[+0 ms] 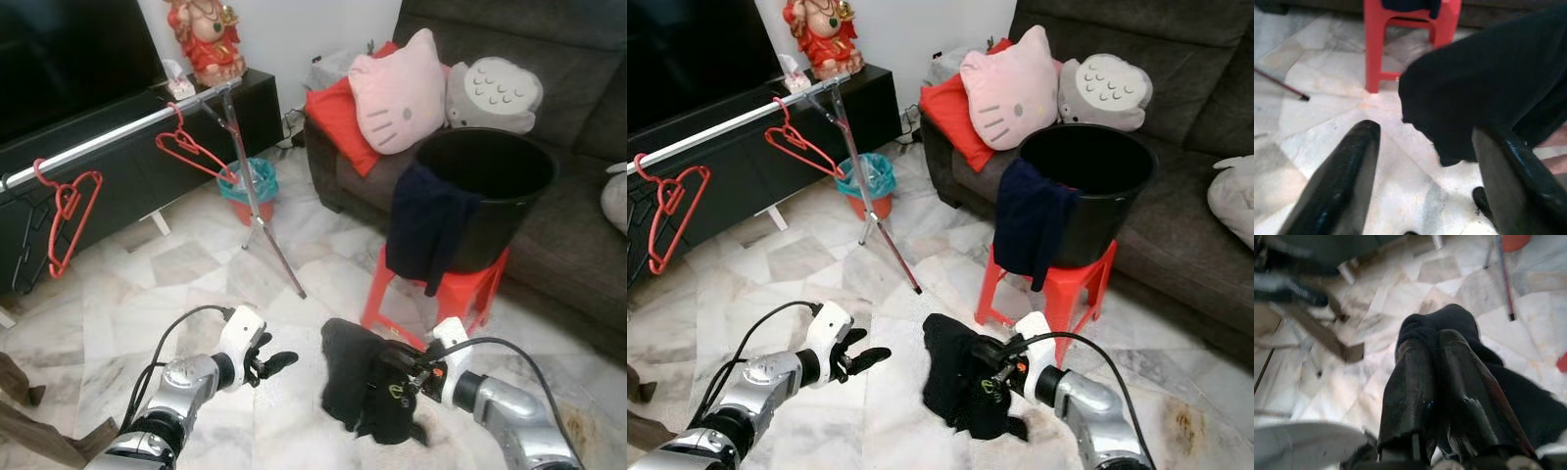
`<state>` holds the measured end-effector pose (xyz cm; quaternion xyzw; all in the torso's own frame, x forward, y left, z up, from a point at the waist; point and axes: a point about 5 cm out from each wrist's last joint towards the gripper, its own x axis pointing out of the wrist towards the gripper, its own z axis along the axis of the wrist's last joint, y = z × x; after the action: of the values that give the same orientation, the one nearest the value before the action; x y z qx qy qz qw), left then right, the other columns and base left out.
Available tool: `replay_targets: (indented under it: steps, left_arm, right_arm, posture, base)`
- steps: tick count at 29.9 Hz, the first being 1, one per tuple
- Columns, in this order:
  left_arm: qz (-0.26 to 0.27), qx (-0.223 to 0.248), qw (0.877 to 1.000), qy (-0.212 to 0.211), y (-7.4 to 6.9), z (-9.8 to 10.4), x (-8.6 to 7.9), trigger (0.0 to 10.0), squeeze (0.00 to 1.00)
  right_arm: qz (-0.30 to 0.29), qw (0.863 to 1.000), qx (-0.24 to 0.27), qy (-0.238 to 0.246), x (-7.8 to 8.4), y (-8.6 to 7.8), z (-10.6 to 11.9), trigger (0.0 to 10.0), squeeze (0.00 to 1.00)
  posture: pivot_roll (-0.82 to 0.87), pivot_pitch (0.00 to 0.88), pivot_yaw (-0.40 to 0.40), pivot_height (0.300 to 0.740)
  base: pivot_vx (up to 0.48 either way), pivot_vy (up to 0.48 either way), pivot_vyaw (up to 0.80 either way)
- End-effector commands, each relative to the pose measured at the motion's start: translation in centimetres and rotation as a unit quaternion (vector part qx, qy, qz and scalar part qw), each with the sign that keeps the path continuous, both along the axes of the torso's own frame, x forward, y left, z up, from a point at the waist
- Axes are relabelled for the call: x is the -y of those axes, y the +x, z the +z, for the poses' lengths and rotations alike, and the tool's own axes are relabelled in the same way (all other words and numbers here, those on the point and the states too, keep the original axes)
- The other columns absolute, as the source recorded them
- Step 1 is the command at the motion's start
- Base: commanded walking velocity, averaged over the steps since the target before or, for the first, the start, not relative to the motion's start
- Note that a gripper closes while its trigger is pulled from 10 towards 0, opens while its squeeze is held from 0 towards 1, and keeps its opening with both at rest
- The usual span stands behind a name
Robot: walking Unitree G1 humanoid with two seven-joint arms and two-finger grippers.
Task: Hang hanger
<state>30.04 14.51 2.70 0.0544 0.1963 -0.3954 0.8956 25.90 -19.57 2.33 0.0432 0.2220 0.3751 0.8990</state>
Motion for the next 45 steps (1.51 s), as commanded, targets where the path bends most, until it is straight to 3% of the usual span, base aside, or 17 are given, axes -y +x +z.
replay_targets:
  steps: [1,6,18,28,33,34,36,40,45]
  left_arm:
    - [-0.023,0.006,1.0,-0.006,0.3,0.6,0.1,10.0,1.0]
    - [-0.086,0.01,0.996,-0.02,0.2,1.6,0.6,10.0,1.0]
    - [-0.156,-0.03,0.987,-0.024,-0.8,1.7,0.4,10.0,1.0]
    - [-0.184,-0.036,0.982,-0.015,-1.1,1.8,0.9,10.0,1.0]
    - [-0.172,-0.023,0.985,-0.008,-0.8,1.8,1.6,10.0,1.0]
    - [-0.152,-0.017,0.988,-0.002,-0.6,1.7,1.8,10.0,0.02]
    - [-0.108,0.002,0.994,-0.004,-0.1,1.6,2.2,10.0,0.0]
    - [-0.084,0.008,0.996,-0.016,0.1,1.7,2.5,10.0,0.0]
    - [-0.094,0.001,0.995,-0.023,0.0,1.7,2.8,10.0,0.0]
  right_arm:
    - [0.033,0.999,0.001,0.004,-0.7,0.3,0.3,10.0,0.0]
    - [0.094,0.995,-0.005,0.022,-0.9,0.1,1.1,10.0,0.0]
    - [0.11,0.994,0.011,0.017,0.0,0.7,2.4,10.0,0.0]
    - [0.134,0.989,0.053,0.025,-0.9,1.5,4.3,10.0,0.0]
    - [0.141,0.988,0.055,0.029,-1.4,1.6,4.4,10.0,0.0]
    - [0.151,0.986,0.057,0.035,-1.8,1.6,4.6,10.0,0.0]
    - [0.174,0.982,0.059,0.053,-2.7,1.2,5.1,10.0,0.0]
    - [0.187,0.979,0.056,0.063,-3.0,0.8,5.2,10.0,0.0]
    - [0.194,0.977,0.05,0.066,-3.1,0.4,5.1,10.0,0.0]
  posture:
    - [-0.08,0.017,0.106,0.74]
    - [-0.07,0.024,0.105,0.74]
    - [-0.07,0.032,0.107,0.74]
    - [-0.07,0.033,0.109,0.74]
    - [-0.06,0.031,0.109,0.74]
    - [-0.06,0.032,0.109,0.74]
    - [-0.07,0.032,0.108,0.74]
    - [-0.07,0.032,0.105,0.74]
    - [-0.07,0.032,0.104,0.74]
  base:
    - [0.0,0.0,0.0]
    - [0.0,0.0,0.0]
    - [0.0,0.0,0.0]
    - [0.0,0.0,0.0]
    - [0.0,0.0,0.0]
    - [0.0,0.0,0.0]
    - [0.0,0.0,0.0]
    - [0.0,0.0,0.0]
    - [0.0,0.0,0.0]
